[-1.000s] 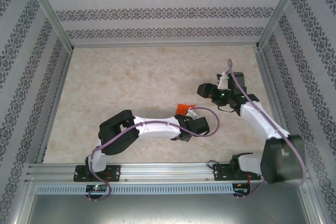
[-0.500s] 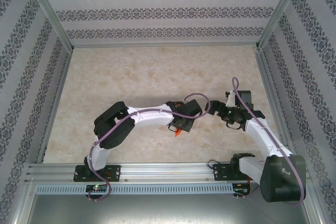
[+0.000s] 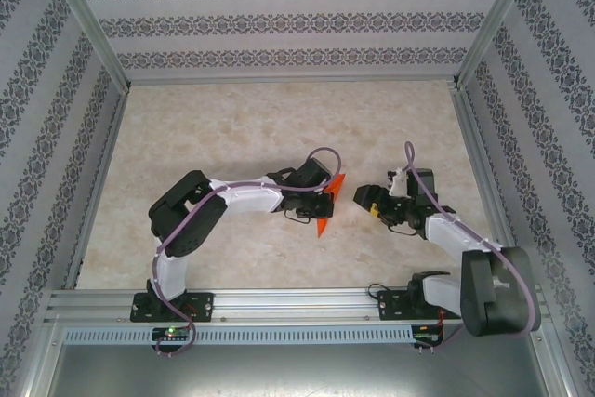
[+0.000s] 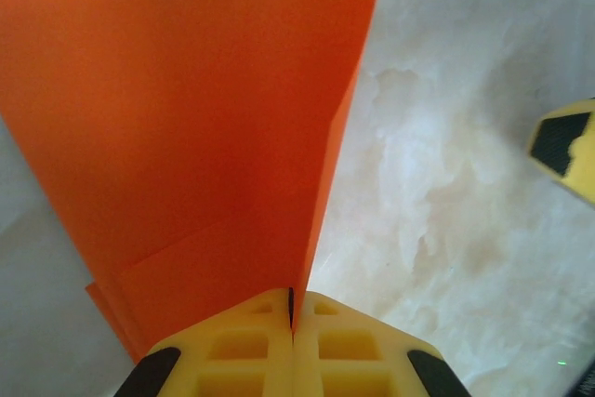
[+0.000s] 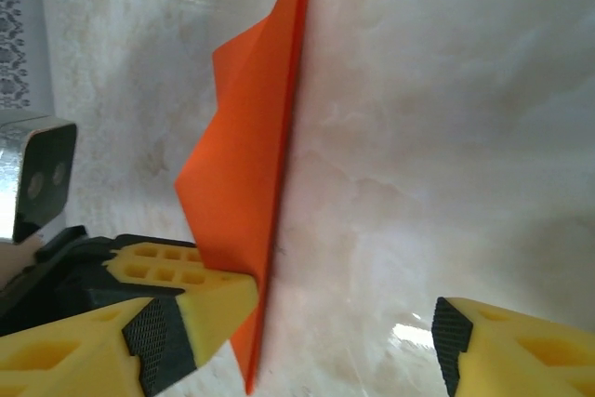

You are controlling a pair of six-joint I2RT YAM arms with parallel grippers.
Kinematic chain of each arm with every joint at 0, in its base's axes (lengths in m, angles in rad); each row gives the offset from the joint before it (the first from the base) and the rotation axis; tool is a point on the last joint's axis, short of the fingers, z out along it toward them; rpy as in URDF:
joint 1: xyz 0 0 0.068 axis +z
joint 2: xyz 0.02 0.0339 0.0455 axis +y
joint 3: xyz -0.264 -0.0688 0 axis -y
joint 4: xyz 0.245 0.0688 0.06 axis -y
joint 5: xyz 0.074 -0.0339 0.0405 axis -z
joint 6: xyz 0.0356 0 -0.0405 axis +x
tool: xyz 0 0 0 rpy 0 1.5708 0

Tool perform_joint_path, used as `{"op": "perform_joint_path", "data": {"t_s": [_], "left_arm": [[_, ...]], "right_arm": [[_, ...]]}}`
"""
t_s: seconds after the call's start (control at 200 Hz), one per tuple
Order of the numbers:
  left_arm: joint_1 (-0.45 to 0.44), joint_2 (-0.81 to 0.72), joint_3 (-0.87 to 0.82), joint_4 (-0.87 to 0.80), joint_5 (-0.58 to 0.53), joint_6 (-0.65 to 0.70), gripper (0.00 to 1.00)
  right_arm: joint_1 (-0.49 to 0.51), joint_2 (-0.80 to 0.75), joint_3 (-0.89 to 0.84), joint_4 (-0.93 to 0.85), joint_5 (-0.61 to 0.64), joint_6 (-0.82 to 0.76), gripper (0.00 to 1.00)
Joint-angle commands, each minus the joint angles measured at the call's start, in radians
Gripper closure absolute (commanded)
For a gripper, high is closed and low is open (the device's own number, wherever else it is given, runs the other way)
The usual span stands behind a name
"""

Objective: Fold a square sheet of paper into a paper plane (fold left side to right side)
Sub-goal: Fold the wing for the fifth time at the center of the table.

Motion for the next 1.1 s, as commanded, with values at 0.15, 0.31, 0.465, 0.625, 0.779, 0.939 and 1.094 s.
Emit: {"op": "perform_joint_path", "data": {"t_s": [0.15, 0.31, 0.465, 0.625, 0.779, 0.939, 1.094], "left_arm": [[0.048, -0.026, -0.089, 0.283, 0.160, -0.162, 0.98], [0.071, -0.040, -0.135, 0.337, 0.168, -0.190, 0.99], [0.088, -0.061, -0.173, 0.368, 0.168, -0.202, 0.99], [0.105, -0.061, -0.212, 0.445, 0.193, -0.239, 0.99], [0.109, -0.064, -0.221, 0.454, 0.193, -0.240, 0.99], [0.110, -0.064, -0.222, 0.453, 0.191, -0.239, 0.99], [0.111, -0.062, -0.222, 0.451, 0.190, -0.236, 0.99]], "right_arm": [[0.100, 0.150, 0.033, 0.263, 0.017, 0.140, 0.36], [0.127, 0.255, 0.066, 0.343, 0.020, 0.186, 0.49], [0.153, 0.318, 0.094, 0.381, 0.028, 0.204, 0.50], [0.181, 0.357, 0.127, 0.370, 0.045, 0.204, 0.51], [0.197, 0.374, 0.146, 0.330, 0.072, 0.202, 0.51], [0.219, 0.400, 0.171, 0.288, 0.093, 0.192, 0.51], [0.236, 0.426, 0.195, 0.242, 0.114, 0.190, 0.52]]}}
